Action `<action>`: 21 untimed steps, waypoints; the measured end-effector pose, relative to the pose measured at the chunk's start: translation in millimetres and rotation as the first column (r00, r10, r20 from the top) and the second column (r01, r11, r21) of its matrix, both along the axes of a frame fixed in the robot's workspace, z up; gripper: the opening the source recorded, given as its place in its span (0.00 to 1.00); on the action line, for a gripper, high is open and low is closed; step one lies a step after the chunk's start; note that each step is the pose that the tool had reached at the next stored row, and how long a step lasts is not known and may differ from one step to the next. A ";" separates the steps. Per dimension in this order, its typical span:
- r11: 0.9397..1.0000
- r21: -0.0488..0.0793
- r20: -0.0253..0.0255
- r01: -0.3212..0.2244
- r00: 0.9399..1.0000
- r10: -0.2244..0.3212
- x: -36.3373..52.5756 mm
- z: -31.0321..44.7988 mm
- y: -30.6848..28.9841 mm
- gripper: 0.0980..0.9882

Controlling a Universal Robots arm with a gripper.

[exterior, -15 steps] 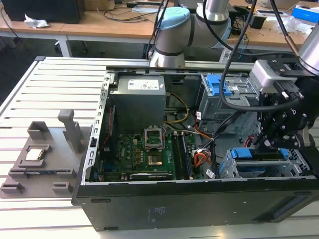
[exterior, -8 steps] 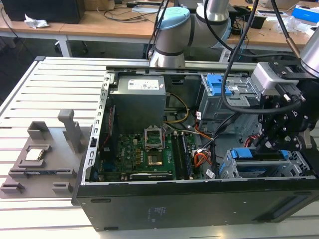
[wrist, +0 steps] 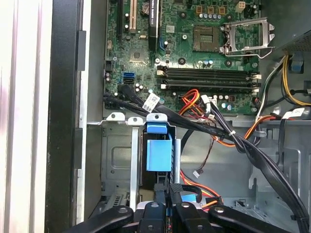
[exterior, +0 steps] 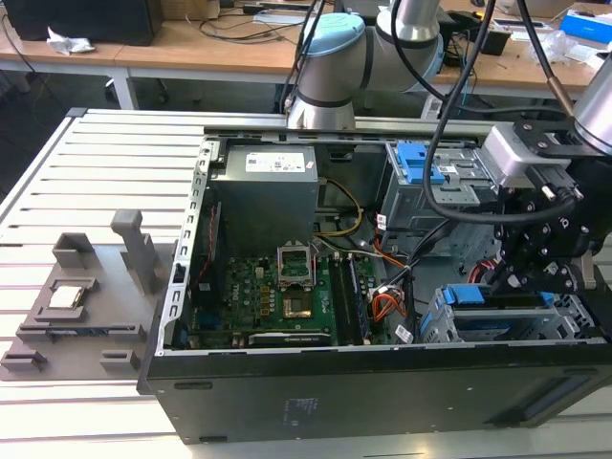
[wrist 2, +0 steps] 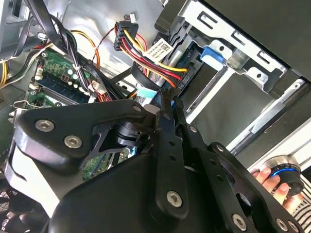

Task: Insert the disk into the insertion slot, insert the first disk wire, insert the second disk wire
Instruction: 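Insert the second disk wire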

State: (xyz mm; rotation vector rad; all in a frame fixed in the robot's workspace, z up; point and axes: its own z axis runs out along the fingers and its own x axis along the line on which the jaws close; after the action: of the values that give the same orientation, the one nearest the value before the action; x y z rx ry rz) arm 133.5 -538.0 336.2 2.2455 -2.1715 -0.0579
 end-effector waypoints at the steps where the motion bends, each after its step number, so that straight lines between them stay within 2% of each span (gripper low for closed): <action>1: 1.000 0.000 0.000 0.000 1.000 0.000 0.0 -0.3 0.0 0.06; 5: 1.000 0.000 0.000 0.000 1.000 0.000 0.0 -0.4 0.1 0.07; 6: 1.000 0.000 0.000 0.000 1.000 0.000 0.0 -0.4 0.0 0.15; 7: 1.000 0.000 0.000 0.000 1.000 0.000 0.0 -0.2 0.0 0.15; 9: 1.000 -0.003 0.000 0.000 1.000 0.000 0.0 5.0 0.2 0.15; 12: 1.000 -0.023 0.000 0.000 1.000 0.000 0.0 19.2 3.2 0.15; 14: 0.999 -0.034 0.000 0.000 1.000 0.000 0.0 23.3 5.7 0.15; 15: 0.999 -0.044 0.000 0.000 1.000 0.000 0.0 26.7 7.9 0.13; 17: 0.998 -0.063 0.000 0.000 1.000 0.000 0.0 34.9 11.3 0.01; 21: 0.997 -0.072 0.000 0.000 1.000 0.000 0.0 41.5 11.8 0.01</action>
State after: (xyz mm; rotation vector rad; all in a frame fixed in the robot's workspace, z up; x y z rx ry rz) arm 133.5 -526.2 377.6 2.2073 -2.1375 0.0197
